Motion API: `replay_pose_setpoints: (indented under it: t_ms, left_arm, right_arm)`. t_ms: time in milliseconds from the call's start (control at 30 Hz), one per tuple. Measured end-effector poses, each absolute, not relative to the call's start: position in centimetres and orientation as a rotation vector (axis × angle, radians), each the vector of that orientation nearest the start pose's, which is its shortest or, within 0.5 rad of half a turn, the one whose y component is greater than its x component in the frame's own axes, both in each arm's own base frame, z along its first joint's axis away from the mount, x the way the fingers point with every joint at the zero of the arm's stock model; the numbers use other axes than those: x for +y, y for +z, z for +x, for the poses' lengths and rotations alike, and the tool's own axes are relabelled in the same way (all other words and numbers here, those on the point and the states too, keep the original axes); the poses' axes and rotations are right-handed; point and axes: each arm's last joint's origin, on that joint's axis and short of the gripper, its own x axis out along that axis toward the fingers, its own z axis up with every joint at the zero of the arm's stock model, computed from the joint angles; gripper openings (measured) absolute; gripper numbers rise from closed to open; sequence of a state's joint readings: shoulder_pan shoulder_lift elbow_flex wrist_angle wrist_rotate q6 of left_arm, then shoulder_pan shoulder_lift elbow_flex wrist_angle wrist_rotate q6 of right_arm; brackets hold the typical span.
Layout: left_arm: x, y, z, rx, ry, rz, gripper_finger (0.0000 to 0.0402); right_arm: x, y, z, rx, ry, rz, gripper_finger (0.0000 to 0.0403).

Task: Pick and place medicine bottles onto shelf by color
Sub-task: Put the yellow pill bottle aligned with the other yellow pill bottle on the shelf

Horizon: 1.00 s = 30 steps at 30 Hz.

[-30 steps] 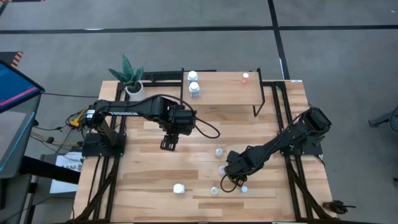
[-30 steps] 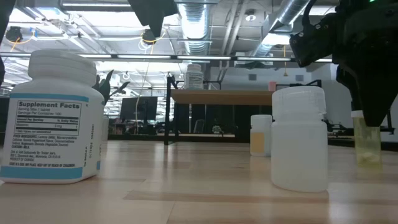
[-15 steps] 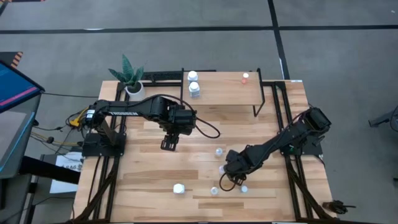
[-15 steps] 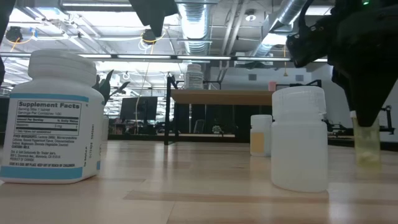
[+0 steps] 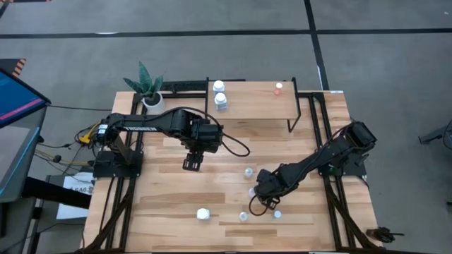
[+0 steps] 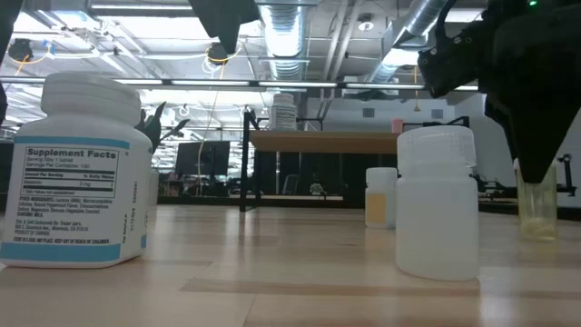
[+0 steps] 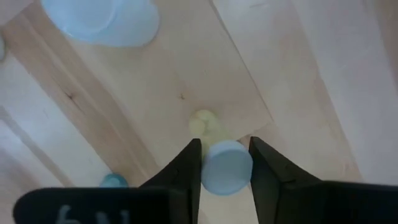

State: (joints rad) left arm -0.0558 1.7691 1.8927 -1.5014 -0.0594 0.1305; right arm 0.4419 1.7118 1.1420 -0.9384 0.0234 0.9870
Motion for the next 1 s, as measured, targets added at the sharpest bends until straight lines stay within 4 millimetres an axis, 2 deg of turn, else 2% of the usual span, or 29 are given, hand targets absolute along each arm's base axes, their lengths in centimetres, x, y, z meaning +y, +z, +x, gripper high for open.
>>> replay_pose_setpoints:
  t_ms: [100,300,533,667,833,1000]
  left_arm:
    - [-1.7,35.7,32.6,1.375,-0.09,0.193,0.0229]
    - [-1.6,35.7,32.5,1.379,-0.09,0.193,0.0229]
    - [-1.6,35.7,32.5,1.378,-0.095,0.199,0.0229]
    - [-1.6,35.8,32.6,1.37,-0.091,0.201,0.0229]
    - [-1.6,35.8,32.6,1.368,-0.074,0.207,0.0229]
    - [-1.4,35.8,32.6,1.367,-0.012,0.228,0.0229]
  right_arm:
    - [12.6,20.1,27.2,1.476,-0.394,0.427,0.0106]
    - [10.3,25.0,26.9,1.508,-0.419,0.357,0.0105]
    - [5.2,31.2,25.9,1.52,-0.564,0.29,0.0104]
    - [1.7,33.7,26.1,1.419,-0.537,0.313,0.0103]
    - [-3.4,35.3,26.2,1.364,-0.628,0.298,0.0103]
    - [-8.7,35.0,25.6,1.404,-0.67,0.266,0.0103]
